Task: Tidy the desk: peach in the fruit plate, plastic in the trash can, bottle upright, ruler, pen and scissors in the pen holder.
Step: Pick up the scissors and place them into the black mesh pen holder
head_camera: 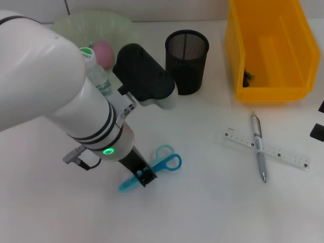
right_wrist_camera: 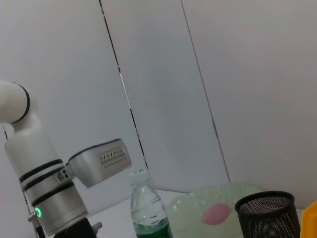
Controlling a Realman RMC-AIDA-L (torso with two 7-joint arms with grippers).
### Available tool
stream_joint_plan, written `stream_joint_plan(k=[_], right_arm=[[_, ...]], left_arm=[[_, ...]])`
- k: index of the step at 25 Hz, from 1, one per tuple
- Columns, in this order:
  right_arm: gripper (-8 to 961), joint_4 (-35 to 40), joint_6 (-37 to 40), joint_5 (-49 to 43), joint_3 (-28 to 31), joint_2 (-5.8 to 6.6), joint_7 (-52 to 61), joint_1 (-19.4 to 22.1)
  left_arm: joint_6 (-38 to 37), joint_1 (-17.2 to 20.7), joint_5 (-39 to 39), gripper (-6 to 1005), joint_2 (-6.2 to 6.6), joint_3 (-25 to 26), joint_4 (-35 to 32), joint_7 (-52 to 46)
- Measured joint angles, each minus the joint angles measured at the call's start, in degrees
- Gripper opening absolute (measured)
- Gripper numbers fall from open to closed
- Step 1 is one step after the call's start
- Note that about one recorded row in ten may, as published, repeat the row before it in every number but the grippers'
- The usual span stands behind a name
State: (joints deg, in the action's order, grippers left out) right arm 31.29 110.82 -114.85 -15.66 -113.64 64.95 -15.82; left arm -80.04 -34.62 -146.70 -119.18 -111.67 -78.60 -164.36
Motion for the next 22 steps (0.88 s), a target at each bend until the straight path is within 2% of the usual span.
stream_joint_plan(k=[4, 10, 15, 20, 22], right_arm=[[742, -0.09, 0.00, 0.12, 0.46, 0.00, -0.25, 0.09], [742, -1.80, -0.31, 0.16, 5.59, 0.18, -0.34, 0.17], [742, -2.54, -1.78, 0.16, 11.10, 0.17, 0.72, 0.51], [742, -2.55, -3.08, 0.16, 14.98, 0.00, 2.28, 1.16], [742, -2.58, -3.10, 0.16, 15.62, -0.08, 2.31, 1.35]], left_arm=[[1.80, 1.03, 0.50, 229, 0.08, 2.00, -4.07, 1.10], [4.95, 1.61, 3.82, 236, 0.08, 4.49, -4.98, 4.81], [12.64, 1.65, 13.41, 243, 0.25, 11.41, -1.88, 14.39], [14.30, 1.85, 19.74, 250, 0.30, 14.75, -0.36, 20.06], [17.74, 1.90, 24.39, 252, 0.27, 16.57, 0.74, 24.41]])
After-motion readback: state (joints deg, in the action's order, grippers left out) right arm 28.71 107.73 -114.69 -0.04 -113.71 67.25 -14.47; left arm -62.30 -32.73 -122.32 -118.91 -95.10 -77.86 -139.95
